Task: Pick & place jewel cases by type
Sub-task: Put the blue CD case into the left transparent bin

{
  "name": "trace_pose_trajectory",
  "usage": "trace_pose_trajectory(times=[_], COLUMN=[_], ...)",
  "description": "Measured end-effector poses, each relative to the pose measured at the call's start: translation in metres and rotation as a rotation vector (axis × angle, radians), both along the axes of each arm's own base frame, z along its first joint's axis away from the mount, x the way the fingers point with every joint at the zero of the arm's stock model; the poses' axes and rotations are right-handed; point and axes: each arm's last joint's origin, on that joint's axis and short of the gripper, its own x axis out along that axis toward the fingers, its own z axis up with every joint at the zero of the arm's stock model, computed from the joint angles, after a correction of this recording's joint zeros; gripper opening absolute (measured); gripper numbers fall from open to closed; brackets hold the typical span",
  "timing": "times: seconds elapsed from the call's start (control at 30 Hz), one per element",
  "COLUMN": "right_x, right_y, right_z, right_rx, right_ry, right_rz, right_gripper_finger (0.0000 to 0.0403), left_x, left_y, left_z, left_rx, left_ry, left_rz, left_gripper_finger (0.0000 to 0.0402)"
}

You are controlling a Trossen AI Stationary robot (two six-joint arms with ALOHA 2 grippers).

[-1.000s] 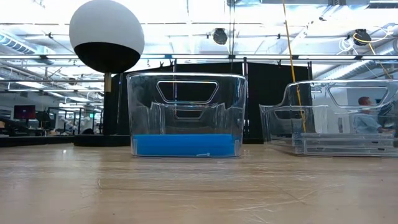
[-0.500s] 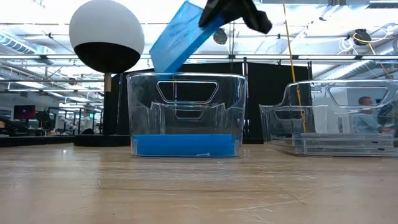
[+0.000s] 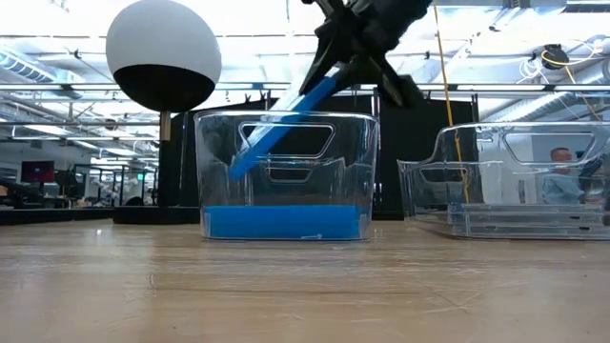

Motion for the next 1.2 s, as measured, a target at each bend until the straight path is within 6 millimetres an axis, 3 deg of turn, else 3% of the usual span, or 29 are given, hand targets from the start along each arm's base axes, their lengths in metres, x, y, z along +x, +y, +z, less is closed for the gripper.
trace_pose_trajectory(times=[0.53,0.93,1.2], right_x=[-0.010,-0.006,-0.008], right_y=[-0.002,-0.002,-0.002], right_z=[-0.035,-0.032,-0.034], right_rx=[0.141,0.095,0.085], right_ry=[0.012,-0.042,-0.018], right_rz=[-0.052,0.014,0.021], right_gripper_finger=[0.0027,0.0124,0.0151], left_x=[0.000,0.001,0.000], left_y=[0.000,0.001,0.000], left_z=[0.000,-0.001,-0.002], left_rx=[0.001,-0.017,-0.061], left_ry=[0.018,0.018,0.049], left_rz=[0.001,0.012,0.028], left_gripper_finger=[0.0184,0.0184,0.0184])
